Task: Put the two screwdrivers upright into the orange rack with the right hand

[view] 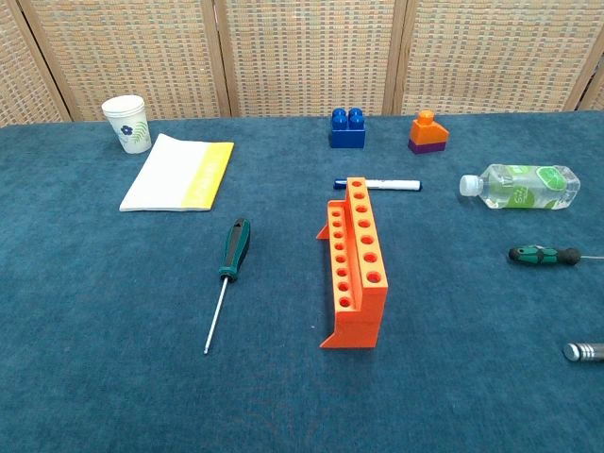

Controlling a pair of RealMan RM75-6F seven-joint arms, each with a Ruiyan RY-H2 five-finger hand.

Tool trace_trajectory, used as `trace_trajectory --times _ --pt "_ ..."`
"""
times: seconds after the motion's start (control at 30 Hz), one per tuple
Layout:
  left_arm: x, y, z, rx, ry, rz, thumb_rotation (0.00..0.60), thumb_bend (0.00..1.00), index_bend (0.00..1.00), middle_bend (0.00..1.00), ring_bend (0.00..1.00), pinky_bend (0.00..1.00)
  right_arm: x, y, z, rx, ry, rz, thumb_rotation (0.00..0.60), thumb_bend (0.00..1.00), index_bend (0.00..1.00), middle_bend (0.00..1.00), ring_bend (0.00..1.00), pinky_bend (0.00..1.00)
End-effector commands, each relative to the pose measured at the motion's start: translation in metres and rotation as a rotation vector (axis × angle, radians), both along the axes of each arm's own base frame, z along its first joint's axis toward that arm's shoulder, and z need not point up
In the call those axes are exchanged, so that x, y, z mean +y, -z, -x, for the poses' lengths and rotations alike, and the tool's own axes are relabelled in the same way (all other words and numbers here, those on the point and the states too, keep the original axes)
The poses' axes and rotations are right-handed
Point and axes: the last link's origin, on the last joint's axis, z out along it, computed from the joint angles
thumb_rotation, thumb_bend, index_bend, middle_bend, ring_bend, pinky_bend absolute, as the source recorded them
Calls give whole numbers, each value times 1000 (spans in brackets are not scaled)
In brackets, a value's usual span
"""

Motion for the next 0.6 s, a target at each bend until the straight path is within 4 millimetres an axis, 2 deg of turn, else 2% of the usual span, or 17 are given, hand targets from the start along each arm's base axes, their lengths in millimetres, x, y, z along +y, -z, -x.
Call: trace_trajectory --times 0.03,0.27,0.33,0.4,0.5,0.6 --pt "0 0 0 1 1 0 600 0 0 0 0 0 0 2 -1 -7 -4 -12 600 0 0 0 0 0" --pt "5 4 1 3 -15 13 600 0 0 0 0 0 -10 24 -2 8 -3 -139 600 0 9 0 0 0" --pt "5 4 0 5 -14 13 600 0 0 0 0 0 -15 32 -5 23 -15 -175 600 0 59 0 0 0" --pt "6 5 -1 7 -13 15 600 0 0 0 0 0 -29 52 -9 61 -53 -263 600 0 166 0 0 0" --pt "7 6 -1 11 -18 18 600 0 0 0 0 0 -43 67 -11 91 -70 -315 600 11 304 0 0 0" --pt "8 6 -1 11 -22 20 600 0 0 0 0 0 -52 80 -11 121 -62 -364 600 31 341 0 0 0"
